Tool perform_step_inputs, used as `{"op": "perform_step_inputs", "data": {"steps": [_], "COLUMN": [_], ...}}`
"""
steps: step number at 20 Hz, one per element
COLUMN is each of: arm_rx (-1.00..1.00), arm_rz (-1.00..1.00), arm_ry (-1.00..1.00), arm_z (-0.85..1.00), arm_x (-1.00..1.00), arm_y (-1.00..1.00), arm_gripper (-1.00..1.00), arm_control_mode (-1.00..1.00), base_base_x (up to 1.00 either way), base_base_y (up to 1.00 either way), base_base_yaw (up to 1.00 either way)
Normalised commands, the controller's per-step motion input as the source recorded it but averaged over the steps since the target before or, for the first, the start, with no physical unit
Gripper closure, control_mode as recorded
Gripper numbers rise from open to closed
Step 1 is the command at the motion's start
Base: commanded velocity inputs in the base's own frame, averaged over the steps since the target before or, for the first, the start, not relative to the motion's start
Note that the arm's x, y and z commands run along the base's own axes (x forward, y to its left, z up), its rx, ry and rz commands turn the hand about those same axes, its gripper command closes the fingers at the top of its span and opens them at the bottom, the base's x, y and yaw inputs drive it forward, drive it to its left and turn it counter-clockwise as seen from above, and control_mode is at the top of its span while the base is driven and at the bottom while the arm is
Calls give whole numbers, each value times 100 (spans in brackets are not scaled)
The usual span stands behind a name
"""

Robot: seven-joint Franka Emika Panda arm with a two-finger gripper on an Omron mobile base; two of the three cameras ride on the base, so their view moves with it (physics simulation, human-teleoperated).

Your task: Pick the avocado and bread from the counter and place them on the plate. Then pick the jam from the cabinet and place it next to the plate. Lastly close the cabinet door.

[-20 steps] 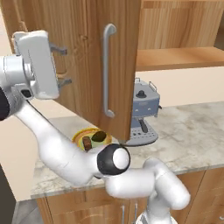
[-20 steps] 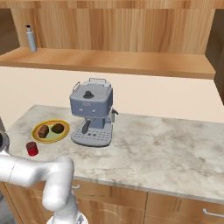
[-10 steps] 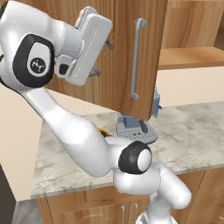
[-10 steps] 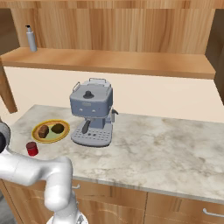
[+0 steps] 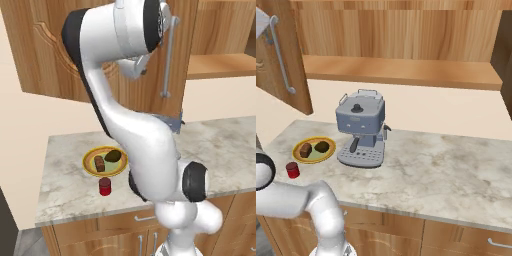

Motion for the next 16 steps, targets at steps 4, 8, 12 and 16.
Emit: {"op": "perform_step_inputs", "data": {"steps": [4,8,12,16], "arm_rx": [2,1,7,5], "arm_rz": [30,36,39,43], "arm_ry": [0,-11,-28,-32], "arm_z": [-79,-47,-9,-9], "arm_x": [97,87,100,100], "arm_y": [-35,-24,-28,-23], "arm_gripper": [-100,-100,-100,-100], "arm_control_mode": [-100,-100,-100,-100], "base_base_x": [0,0,0,0], "base_base_y": [0,0,0,0], "base_base_yaw": [0,0,0,0]}}
